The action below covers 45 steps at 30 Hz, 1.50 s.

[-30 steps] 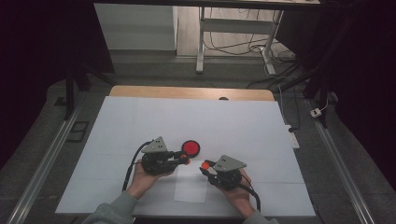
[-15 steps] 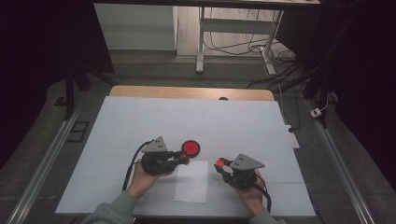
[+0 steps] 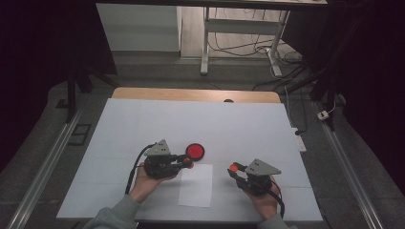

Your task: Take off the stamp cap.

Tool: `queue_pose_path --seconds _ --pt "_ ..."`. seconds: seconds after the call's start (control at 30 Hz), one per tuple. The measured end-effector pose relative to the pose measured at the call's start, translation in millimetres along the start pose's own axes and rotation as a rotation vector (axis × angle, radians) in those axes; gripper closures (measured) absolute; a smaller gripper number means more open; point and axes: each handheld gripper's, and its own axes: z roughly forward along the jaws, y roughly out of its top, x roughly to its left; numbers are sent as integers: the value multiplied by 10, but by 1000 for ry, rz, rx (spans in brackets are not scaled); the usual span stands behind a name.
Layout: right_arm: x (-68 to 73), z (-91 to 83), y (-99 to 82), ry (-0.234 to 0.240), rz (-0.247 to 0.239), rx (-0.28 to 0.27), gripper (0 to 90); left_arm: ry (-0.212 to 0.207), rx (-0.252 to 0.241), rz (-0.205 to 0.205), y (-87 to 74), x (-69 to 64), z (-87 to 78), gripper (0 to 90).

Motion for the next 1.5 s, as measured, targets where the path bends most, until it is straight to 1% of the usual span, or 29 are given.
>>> queue_pose_path --seconds 0.03,0.07,0.27,0.3,0.33,0.37,0.53,0.67,0.83,0.97,1.23,1.33,1.5 --pt "-41 -68 -33 -11 7 4 642 1 1 1 0 -1 1 724" --pt "-41 -68 -33 -11 7 4 642 0 1 1 1 -3 3 724" --pt "-173 -264 -138 -47 36 -8 642 -2 1 -2 2 -2 10 724" --pt "-197 -298 -155 -55 36 -3 642 -1 1 -3 2 2 9 724" --pt "-219 -323 -175 -58 47 -8 642 -1 1 -3 2 5 8 724" --pt "-245 -352 -192 -68 46 -5 642 0 0 -5 1 7 7 724" --pt "-352 -459 -274 -103 70 -7 642 3 -2 -5 2 11 -3 724" --pt "-405 -528 -321 -122 75 2 642 1 -3 -1 7 27 -9 724" --pt "-458 -552 -370 -125 89 7 642 5 -6 6 24 34 -12 724" --pt "-479 -562 -380 -129 95 5 642 23 0 25 38 29 -21 724" --pt "-442 -510 -352 -113 73 3 642 54 -15 39 71 28 -110 724" --pt "-439 -513 -349 -114 71 6 642 65 -14 42 79 41 -122 724" --pt "-440 -525 -343 -120 75 1 641 70 -13 48 124 65 -104 724"
